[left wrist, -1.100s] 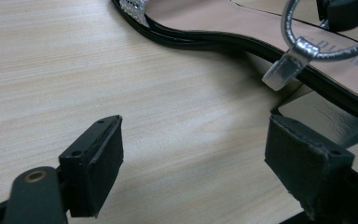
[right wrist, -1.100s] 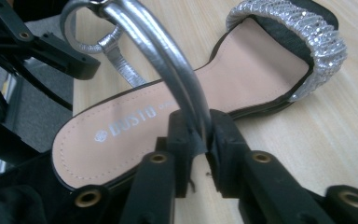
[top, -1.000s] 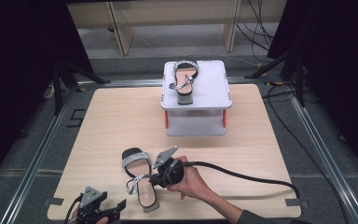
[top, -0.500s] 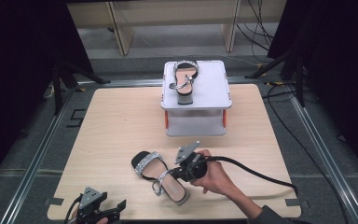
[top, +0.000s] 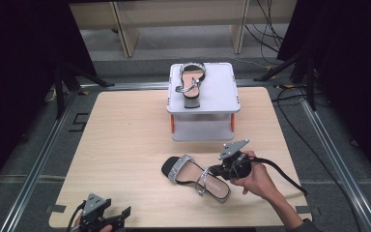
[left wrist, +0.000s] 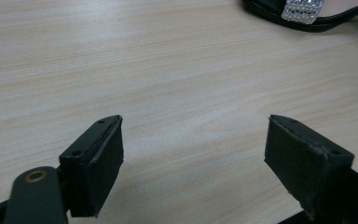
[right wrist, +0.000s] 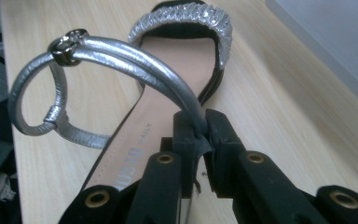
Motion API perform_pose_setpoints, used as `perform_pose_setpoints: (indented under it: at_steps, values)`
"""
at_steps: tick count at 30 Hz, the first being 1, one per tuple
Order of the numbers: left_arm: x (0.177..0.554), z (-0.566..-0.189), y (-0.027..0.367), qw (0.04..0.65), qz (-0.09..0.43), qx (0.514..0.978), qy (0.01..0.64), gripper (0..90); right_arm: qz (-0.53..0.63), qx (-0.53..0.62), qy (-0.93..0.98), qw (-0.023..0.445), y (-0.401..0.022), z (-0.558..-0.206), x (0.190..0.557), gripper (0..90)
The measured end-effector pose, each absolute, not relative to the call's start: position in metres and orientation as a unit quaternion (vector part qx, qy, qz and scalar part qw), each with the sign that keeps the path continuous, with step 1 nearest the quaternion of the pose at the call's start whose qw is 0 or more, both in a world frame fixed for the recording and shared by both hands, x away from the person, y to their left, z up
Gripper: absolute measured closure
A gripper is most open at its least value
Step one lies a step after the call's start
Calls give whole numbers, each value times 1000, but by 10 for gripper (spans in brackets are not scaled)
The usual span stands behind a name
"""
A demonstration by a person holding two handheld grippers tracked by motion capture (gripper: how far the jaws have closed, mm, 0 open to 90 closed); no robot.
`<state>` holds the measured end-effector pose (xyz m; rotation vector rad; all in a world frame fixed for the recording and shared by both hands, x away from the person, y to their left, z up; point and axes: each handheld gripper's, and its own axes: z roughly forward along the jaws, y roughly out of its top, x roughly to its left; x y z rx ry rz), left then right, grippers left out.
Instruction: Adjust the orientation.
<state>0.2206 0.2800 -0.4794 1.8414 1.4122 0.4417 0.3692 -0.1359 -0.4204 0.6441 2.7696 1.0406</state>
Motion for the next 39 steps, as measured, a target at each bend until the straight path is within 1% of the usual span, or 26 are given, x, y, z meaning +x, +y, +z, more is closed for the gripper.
perform_pose_setpoints:
  at_steps: [3,9,10,12,13,14,15,17,19,20,21,23,24,26,32,36,37,39]
  values:
    - [220,-478,281,379,174,721,554,190,335,218,915,48,-141,-427,370,835]
    - [220,-479,281,386,174,718,553,190,329,222,917,45,-152,-432,370,832]
    - [220,-477,281,379,172,721,554,190,327,219,918,56,-153,-433,369,830]
    - [220,-479,281,387,173,720,549,190,322,215,920,56,-156,-431,367,814]
    - [220,-479,281,383,174,721,550,190,316,217,922,55,-158,-429,367,783]
    - [220,-479,281,383,173,722,549,190,304,224,925,43,-159,-427,366,733]
    - [221,-479,280,384,173,721,550,190,289,222,931,32,-162,-423,366,706]
    - [220,-479,279,375,168,725,552,189,279,227,931,68,-170,-406,363,635]
    - [221,-480,278,379,170,724,551,189,288,248,922,74,-175,-388,359,577]
    - [221,-479,278,374,168,726,552,189,309,251,913,92,-174,-380,359,525]
    - [221,-479,278,374,166,727,551,189,320,263,905,99,-171,-373,358,481]
    - [221,-481,276,382,166,725,548,189,326,259,903,101,-158,-362,360,445]
    - [221,-481,276,380,167,727,547,190,334,259,900,106,-148,-359,361,415]
    - [221,-481,277,383,167,726,547,189,328,258,903,99,-126,-360,363,377]
    - [222,-480,277,381,161,728,547,189,287,258,921,56,-78,-379,379,347]
    - [223,-481,277,377,170,732,542,189,258,248,932,49,-59,-392,384,345]
    - [223,-480,277,384,167,727,544,189,253,254,933,43,-57,-396,384,344]
    - [223,-479,278,376,163,728,550,189,236,252,937,46,-54,-403,386,338]
